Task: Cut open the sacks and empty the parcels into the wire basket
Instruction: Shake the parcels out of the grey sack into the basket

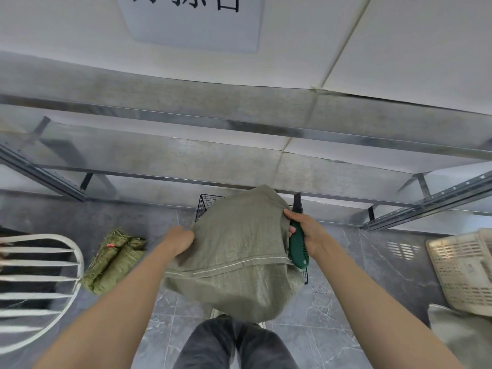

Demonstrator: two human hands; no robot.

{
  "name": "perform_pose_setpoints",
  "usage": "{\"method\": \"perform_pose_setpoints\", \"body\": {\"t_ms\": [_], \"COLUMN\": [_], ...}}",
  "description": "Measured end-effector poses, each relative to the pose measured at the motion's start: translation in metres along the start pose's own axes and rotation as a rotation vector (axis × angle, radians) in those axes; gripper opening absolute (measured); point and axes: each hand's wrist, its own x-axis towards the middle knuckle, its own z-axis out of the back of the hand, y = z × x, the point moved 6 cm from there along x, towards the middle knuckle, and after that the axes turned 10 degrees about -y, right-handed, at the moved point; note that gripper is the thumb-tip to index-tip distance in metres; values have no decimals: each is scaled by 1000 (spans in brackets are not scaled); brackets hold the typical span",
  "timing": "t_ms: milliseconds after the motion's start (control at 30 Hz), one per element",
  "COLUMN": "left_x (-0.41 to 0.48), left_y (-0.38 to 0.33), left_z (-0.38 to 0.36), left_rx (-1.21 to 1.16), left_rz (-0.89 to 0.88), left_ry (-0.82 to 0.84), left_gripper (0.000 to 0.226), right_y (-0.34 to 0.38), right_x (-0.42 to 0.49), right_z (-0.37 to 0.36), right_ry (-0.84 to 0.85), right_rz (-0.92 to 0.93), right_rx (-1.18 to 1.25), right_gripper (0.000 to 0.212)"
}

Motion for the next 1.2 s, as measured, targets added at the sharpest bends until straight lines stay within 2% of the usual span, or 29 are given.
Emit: {"method": "perform_pose_setpoints", "body": {"t_ms": [67,167,467,633,767,833,933,1000,1100,1200], "left_x": [-11,-16,-37,-47,-59,-60,-60,-65,-72,-67], "left_y": [-14,-27,-74,-100,-116,-118,-116,-116,-117,-110], "left_z": [6,16,31,42,49,52,55,60,65,72], "left_rx": [-9,-41,10,-11,-25,-72,-164,-280,-406,-303], "left_rz": [-16,-64,-299,-384,-399,-367,-314,-272,-234,-248], "left_ry": [-40,-107,-195,-260,-281,-252,-152,-78,41,32], "left_gripper": [30,30,29,29,29,27,19,21,33,30], "right_y": [4,16,54,84,95,94,92,90,87,82], "right_x": [0,-3,-8,-22,-28,-30,-33,-33,-37,-44], "right_z": [2,6,35,33,33,35,41,45,53,59], "right_ry": [-16,-49,-328,-438,-552,-603,-602,-524,-395,-314], "right_rz": [15,58,211,472,669,713,722,682,521,345], "right_rx": [-24,-85,-381,-813,-1274,-1363,-1364,-1224,-898,-746], "right_gripper": [22,28,18,9,20,23,23,18,17,11]}}
